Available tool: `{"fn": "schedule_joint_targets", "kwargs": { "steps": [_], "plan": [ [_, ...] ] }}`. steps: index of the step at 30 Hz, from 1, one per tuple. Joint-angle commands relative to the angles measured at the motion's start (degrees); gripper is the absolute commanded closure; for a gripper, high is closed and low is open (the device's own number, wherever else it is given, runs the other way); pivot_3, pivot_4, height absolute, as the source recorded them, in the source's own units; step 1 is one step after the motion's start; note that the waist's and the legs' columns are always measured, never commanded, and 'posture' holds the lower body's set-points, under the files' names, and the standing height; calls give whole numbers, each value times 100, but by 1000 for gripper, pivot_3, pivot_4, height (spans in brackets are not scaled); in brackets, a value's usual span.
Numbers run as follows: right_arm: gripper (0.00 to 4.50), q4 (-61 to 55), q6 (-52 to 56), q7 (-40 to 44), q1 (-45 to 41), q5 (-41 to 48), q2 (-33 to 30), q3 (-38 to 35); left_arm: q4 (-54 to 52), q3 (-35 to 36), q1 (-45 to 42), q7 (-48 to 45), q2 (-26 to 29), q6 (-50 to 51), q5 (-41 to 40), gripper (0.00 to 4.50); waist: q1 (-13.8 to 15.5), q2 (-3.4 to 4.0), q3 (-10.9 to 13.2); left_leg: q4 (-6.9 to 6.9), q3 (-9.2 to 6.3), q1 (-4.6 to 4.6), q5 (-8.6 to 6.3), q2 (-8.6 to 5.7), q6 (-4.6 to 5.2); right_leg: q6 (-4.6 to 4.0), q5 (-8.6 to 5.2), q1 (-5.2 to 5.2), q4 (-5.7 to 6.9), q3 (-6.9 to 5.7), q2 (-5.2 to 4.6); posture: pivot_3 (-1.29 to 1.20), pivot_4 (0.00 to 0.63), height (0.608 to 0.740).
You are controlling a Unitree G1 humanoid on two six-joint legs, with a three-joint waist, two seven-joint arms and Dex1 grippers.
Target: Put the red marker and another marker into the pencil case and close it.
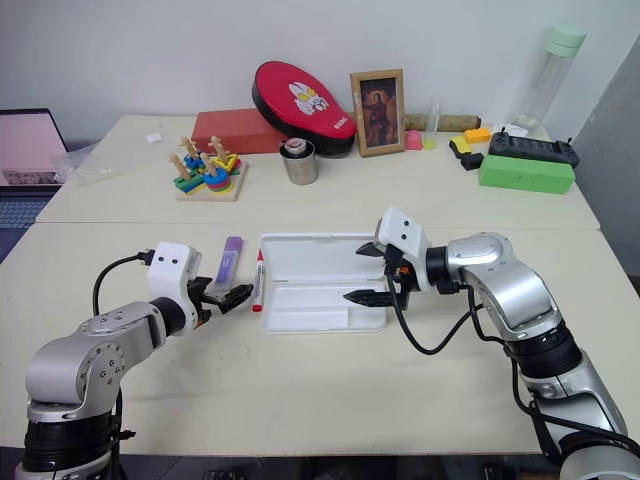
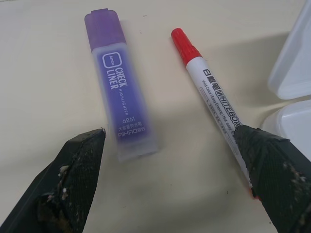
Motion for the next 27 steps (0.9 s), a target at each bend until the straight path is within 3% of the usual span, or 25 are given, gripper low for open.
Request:
{"fn": "schedule_joint_targets", "kwargs": {
  "steps": [1,27],
  "plan": [
    [47,-222,-11,2,-30,133,-18,-101,-3,-237,-258,-47,-3,-90,113,0,0,0,0,0,0,-1,0,0,0,0,0,0,-1,0,0,0,150,740],
    [47,-311,111,-76,1,262,-100,-117,385,-480,-503,-161,119,-174,533,0,-1,0,0,0,0,-2,0,0,0,0,0,-1,-1,0,0,0,150,740]
  ]
}}
